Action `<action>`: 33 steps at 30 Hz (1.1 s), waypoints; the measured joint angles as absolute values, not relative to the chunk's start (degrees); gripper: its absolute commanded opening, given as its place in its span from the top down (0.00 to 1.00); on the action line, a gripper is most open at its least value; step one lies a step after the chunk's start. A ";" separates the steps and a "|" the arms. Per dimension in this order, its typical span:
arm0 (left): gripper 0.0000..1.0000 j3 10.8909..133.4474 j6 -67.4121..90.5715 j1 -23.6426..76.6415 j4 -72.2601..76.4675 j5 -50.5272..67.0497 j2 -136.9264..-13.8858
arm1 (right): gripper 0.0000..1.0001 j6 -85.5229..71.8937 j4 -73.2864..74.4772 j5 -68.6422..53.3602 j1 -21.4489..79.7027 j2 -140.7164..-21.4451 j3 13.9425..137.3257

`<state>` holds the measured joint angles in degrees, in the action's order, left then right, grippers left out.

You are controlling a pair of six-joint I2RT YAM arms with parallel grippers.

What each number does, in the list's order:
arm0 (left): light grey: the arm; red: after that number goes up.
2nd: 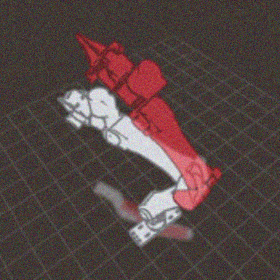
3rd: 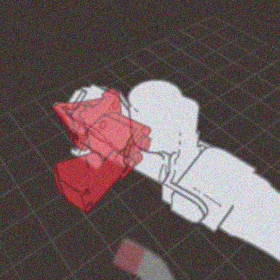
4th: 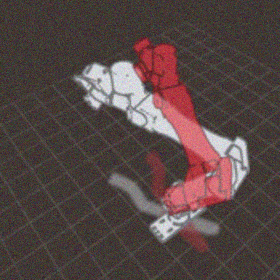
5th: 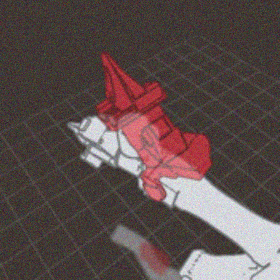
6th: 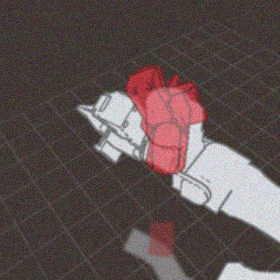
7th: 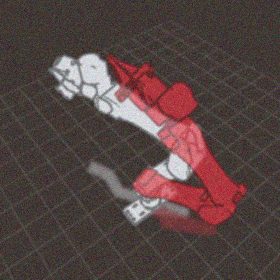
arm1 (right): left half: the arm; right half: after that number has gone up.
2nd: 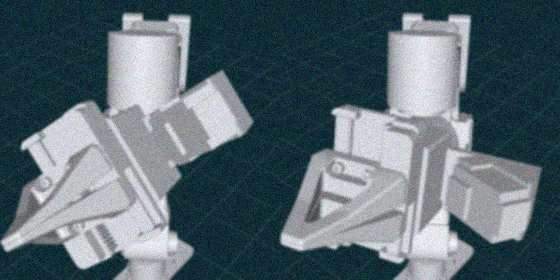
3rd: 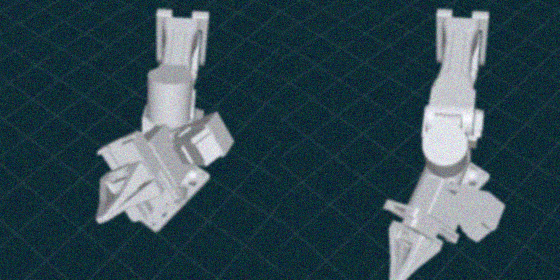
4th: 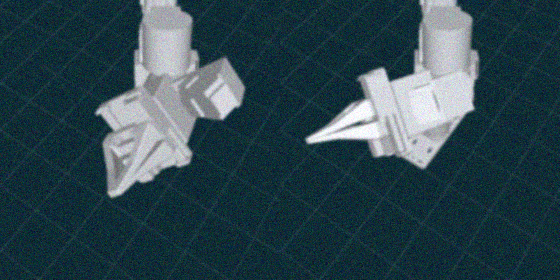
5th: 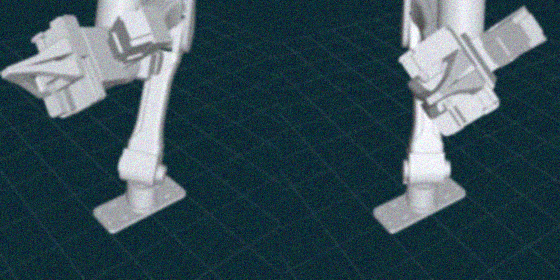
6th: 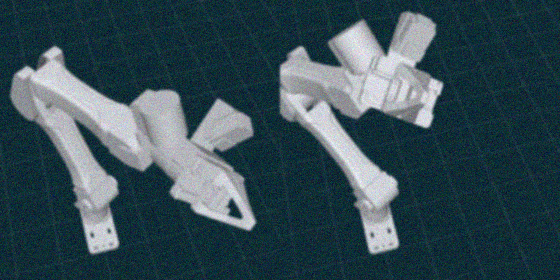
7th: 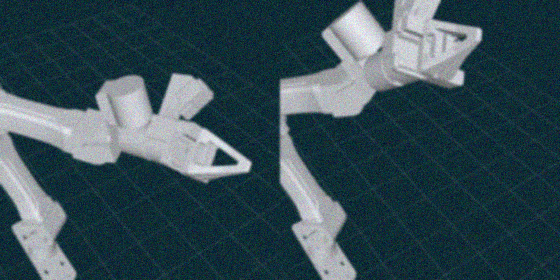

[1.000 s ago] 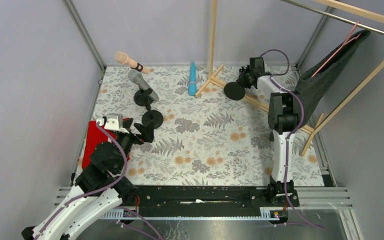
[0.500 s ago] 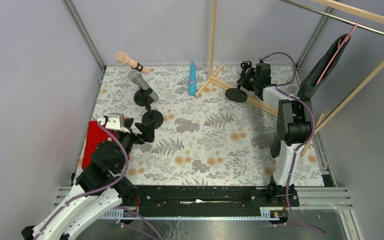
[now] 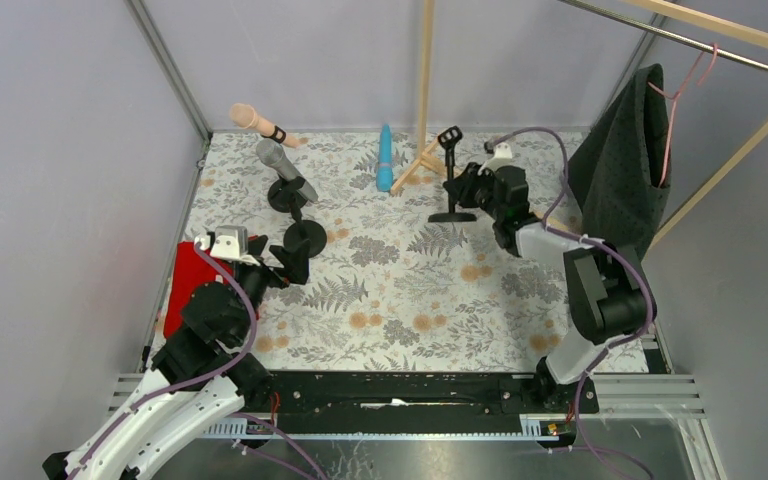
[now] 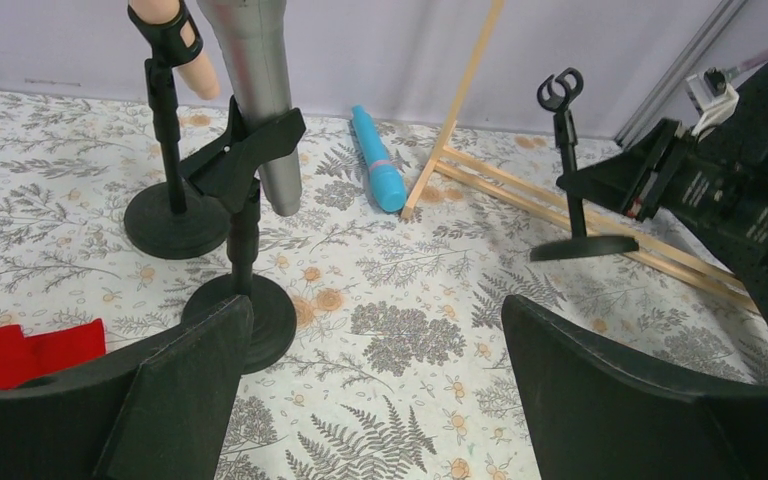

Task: Attach the microphones to the stand

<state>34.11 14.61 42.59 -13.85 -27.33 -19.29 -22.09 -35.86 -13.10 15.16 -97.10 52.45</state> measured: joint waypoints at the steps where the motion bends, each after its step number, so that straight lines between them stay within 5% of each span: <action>1: 0.01 34.11 14.61 42.57 -13.61 -27.18 -19.29 | 1.00 -21.02 -37.56 -13.30 16.25 -95.92 50.43; 16: 0.01 33.08 14.96 42.54 -3.70 -14.74 -25.17 | 1.00 -11.57 -57.01 -11.90 34.74 -80.01 28.86; 33: 0.09 31.24 25.82 42.54 7.38 -2.33 -31.33 | 1.00 -6.20 -62.63 1.54 56.95 -75.66 26.30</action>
